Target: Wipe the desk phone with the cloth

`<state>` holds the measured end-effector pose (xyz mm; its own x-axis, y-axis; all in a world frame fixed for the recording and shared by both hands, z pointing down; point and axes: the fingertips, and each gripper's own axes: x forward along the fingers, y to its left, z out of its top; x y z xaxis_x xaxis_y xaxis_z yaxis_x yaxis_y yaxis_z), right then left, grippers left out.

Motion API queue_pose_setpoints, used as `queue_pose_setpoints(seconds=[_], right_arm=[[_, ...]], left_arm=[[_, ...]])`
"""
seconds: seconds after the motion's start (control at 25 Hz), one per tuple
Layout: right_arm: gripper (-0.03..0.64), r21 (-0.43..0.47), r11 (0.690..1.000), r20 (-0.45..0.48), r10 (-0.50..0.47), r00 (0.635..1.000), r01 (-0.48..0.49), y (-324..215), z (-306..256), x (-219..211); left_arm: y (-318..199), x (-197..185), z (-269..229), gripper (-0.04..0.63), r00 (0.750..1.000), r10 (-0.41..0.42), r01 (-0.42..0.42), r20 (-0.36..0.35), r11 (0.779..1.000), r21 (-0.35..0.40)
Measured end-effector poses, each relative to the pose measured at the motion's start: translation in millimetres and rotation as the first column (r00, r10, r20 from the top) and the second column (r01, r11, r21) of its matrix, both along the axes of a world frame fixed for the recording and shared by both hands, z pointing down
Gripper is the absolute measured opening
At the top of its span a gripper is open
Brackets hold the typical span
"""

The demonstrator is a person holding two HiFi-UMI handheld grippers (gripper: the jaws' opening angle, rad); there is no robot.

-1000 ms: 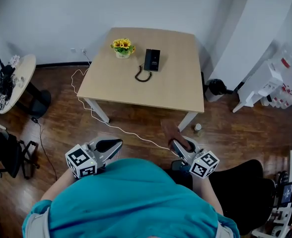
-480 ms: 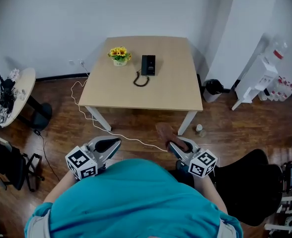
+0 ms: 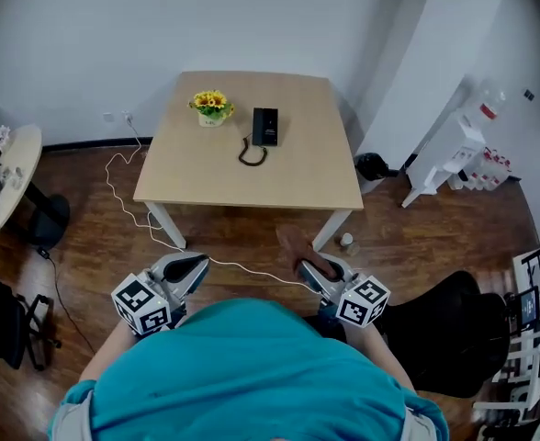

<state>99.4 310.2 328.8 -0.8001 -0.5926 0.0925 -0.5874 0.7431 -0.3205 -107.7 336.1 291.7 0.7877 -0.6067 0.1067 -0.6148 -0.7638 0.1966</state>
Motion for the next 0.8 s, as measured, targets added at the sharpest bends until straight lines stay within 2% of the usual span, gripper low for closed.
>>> queue_pose_setpoints(seconds=[0.28,0.56,0.8], right_arm=[[0.08,0.021,1.0,-0.082,0.006,0.997,-0.004,1.5,-4.0,-18.5],[0.08,0.026,1.0,-0.089,0.005,0.996,-0.003,2.7,-5.8,-22.4],[0.08,0.031,0.999,-0.096,-0.017,0.995,0.02,2.9,-6.8,-27.0]], left_arm=[[-3.4,-7.5,5.9,0.006,0.999,0.037,-0.037,-0.016,0.999,0.007],[-5.1,-12.8,3.3,0.006,0.999,0.015,-0.015,-0.038,1.0,-0.006],[-0.3,-5.6,8.4,0.006,0.996,0.014,-0.017,-0.088,0.999,-0.04]])
